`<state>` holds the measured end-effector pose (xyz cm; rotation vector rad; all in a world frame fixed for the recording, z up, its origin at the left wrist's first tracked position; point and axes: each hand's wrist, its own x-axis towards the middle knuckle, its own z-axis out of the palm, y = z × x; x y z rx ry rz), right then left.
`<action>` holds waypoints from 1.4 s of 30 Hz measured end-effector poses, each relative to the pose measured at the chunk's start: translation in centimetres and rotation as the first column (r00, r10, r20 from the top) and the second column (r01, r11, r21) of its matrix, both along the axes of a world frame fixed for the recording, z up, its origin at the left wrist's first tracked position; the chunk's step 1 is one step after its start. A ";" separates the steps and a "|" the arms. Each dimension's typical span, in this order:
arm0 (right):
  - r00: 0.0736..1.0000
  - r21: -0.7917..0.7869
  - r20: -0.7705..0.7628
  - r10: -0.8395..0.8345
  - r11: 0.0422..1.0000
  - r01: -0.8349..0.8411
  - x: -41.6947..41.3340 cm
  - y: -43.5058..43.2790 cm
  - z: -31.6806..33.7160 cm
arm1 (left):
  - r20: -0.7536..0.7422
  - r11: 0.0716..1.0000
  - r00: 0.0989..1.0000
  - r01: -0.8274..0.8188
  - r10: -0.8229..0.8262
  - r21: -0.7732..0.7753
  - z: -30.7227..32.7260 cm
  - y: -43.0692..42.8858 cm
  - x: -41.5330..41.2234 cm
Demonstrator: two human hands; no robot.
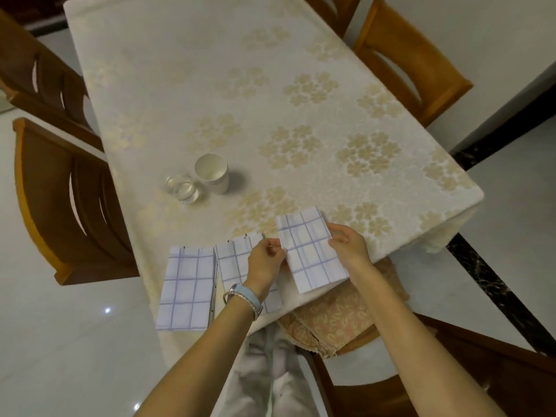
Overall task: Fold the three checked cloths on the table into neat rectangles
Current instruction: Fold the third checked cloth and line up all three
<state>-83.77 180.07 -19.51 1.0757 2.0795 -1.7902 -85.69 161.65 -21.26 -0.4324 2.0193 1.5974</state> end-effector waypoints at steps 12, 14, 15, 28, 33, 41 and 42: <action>0.994 0.128 -0.007 0.112 0.986 -0.110 -0.2 0.3 -1.5 | -0.290 0.957 0.951 0.018 -0.105 -0.289 -0.8 0.5 0.5; 0.992 0.216 -0.060 0.107 0.972 -0.092 0.5 -0.1 -0.5 | -0.332 0.957 0.939 -0.014 -0.087 -0.290 0.0 -0.6 0.7; 0.991 0.241 -0.088 0.097 0.968 -0.073 1.0 -0.6 0.1 | -0.364 0.957 0.929 -0.044 -0.067 -0.287 0.3 -1.6 0.9; 0.952 -0.187 -0.096 0.290 0.934 -0.304 3.1 -16.0 0.8 | -0.354 0.847 0.918 -0.328 0.180 -0.418 -0.3 -19.8 4.2; 0.939 -0.184 -0.010 0.344 0.922 -0.340 3.6 -20.4 -0.6 | -0.314 0.855 0.931 -0.312 0.187 -0.415 -1.0 -20.8 4.0; 0.945 -0.044 0.031 0.324 0.945 -0.323 2.8 -23.1 -1.2 | -0.210 0.877 0.939 -0.333 0.273 -0.346 -1.5 -22.0 2.6; 0.946 -0.033 0.033 0.323 0.946 -0.322 2.6 -23.1 -1.4 | -0.194 0.882 0.941 -0.329 0.277 -0.337 -1.6 -22.1 2.5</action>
